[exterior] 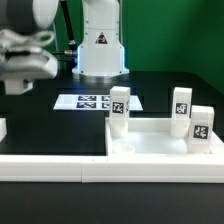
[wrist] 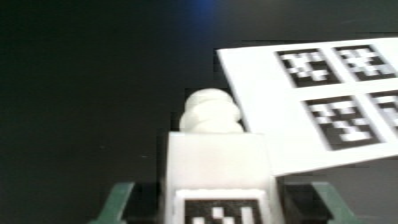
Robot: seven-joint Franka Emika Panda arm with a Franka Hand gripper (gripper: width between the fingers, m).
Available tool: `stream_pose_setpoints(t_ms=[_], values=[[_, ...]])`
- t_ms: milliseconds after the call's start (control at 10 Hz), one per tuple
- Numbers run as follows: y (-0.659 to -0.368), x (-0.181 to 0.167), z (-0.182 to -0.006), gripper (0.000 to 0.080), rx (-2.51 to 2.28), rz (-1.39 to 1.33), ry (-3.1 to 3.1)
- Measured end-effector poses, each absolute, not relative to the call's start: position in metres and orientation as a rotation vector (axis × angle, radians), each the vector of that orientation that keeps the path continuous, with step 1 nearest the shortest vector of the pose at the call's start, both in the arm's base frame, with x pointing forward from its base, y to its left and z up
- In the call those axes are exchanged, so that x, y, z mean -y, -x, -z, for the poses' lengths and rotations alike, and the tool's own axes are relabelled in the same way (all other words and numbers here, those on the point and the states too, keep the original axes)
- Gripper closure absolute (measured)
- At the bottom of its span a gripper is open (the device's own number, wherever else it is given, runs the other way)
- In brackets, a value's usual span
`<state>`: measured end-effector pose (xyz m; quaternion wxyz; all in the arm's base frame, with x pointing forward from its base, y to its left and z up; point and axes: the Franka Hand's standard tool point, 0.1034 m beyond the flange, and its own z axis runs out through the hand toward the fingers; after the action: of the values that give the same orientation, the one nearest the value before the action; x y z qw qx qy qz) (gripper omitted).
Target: Assemble square table
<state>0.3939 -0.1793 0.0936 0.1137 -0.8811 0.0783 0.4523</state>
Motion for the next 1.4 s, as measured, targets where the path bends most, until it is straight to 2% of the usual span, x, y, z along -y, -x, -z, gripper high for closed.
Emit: stream_pose_setpoints(t_ms=[100,200,300,400,500,700,900,1000,1100,1400], values=[[-0.398,0.172,-0.108,0.0512,-0.259,-1.330,2.581],[-0.402,0.177,-0.109,0.0512,-0.268,-1.293,2.602],[-0.412,0.181,-0.104,0.0512,-0.264,-1.139,2.700],[-0.405,0.177,-0.108,0.0512,-0.264,-1.071,2.720],[-0.415,0.180,-0.106,0.0512,-0.263,-0.960,2.786],[-0.480,0.130,-0.135,0.0512,-0.449,-0.715,2.935],[-0.531,0.095,-0.139,0.0512,-0.563,-0.444,3.036],[-0.540,0.082,-0.141,0.0512,-0.561,-0.302,3.050],[-0.536,0.085,-0.139,0.0512,-0.543,-0.207,3.064],[-0.548,0.086,-0.135,0.0512,-0.538,0.172,3.112]])
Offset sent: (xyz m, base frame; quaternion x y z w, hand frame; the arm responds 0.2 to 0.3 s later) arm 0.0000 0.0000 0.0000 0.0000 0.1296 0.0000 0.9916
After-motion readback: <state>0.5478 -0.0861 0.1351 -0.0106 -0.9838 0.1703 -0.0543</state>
